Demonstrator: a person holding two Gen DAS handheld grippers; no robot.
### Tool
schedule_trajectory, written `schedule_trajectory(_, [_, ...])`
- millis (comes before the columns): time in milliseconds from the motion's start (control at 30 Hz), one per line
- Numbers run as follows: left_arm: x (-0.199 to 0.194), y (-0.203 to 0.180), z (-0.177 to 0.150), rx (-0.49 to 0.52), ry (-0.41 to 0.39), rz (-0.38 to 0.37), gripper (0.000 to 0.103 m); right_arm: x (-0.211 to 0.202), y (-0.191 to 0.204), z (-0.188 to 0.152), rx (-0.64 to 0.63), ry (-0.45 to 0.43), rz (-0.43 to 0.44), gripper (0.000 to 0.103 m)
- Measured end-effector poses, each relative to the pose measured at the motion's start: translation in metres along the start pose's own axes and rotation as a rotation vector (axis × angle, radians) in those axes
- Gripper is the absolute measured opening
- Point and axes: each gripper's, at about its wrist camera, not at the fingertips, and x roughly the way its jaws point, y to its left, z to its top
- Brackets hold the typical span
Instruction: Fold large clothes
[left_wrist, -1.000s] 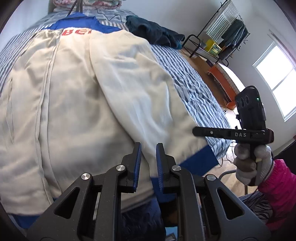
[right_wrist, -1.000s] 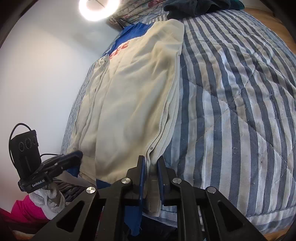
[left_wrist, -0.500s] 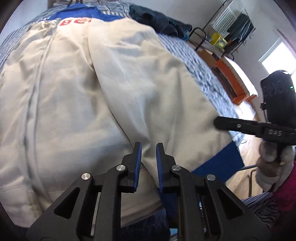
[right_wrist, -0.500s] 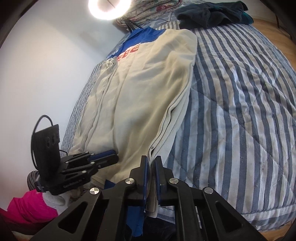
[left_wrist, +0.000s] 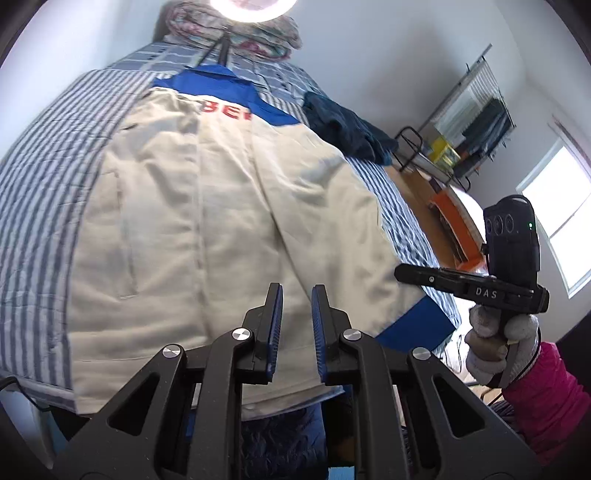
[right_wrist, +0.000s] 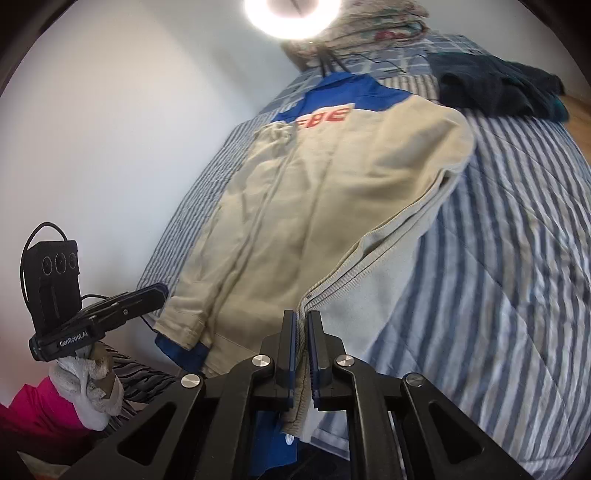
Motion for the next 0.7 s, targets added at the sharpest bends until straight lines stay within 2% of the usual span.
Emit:
schedule_trajectory(267, [-0.03, 0.049, 0.001, -0.109, -0.064, 0.03, 0.013, 0.056, 0.05, 0.019, -0.146, 0.094, 0.015, 0.003])
schedule_trajectory(533, [-0.034, 0.092, -0.008, -0.217, -0.053, 0.044, 0.013, 0.132, 0.079, 0.012, -0.225, 0.242, 0.013, 0.003])
schedule_trajectory(700, [-0.03, 0.109, -0.011, -0.269, -0.04, 0.034, 0.013, 0.164, 0.082, 0.002, -0.239, 0.304, -0.002, 0.003])
